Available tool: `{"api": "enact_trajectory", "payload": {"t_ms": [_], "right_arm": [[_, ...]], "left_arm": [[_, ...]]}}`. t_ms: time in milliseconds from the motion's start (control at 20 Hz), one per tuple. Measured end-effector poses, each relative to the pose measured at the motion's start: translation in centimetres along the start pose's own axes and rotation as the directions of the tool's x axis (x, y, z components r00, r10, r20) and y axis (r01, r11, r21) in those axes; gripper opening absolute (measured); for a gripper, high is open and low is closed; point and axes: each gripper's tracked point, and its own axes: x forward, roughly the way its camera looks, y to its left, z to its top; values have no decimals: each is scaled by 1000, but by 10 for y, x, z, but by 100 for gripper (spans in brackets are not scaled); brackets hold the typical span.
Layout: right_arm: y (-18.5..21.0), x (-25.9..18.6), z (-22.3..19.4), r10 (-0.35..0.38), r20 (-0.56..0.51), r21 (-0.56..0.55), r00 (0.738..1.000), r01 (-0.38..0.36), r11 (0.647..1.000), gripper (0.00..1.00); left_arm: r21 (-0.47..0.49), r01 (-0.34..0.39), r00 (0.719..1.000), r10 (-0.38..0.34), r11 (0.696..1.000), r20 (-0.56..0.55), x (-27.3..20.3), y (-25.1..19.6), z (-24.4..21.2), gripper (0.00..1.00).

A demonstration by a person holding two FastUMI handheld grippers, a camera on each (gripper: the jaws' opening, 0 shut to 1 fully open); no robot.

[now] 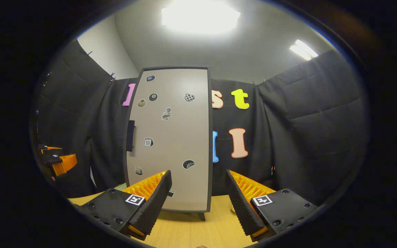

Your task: Open the cabinet door with the right hand, grasp the bottle in the cabinet with the left hand and place it on the coaster, then close the cabinet door with the right hand.

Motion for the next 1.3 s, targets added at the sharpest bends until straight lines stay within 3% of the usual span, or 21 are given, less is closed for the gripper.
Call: {"api": "enact_trajectory", "payload": {"t_ms": [300,350,800,1300], "right_arm": [[3,4,-2,5,-6,2,1000,-5,1000,97],[3,5,-2,3,-7,3,1000,-3,1000,97],[6,10,-5,2,-17,4,1000,-2,1000,97],[15,25,-4,19,-23,15,1000,-19,1000,97]], "left_arm": [[8,6,1000,-6,1000,9,2,-2,2,92],[10,7,1000,-7,1000,11,2,-2,2,89],[6,5,1000,-5,1000,3,8,1,-2,92],[7,-10,1000,10,1000,-1,14,9,-4,89]]}}
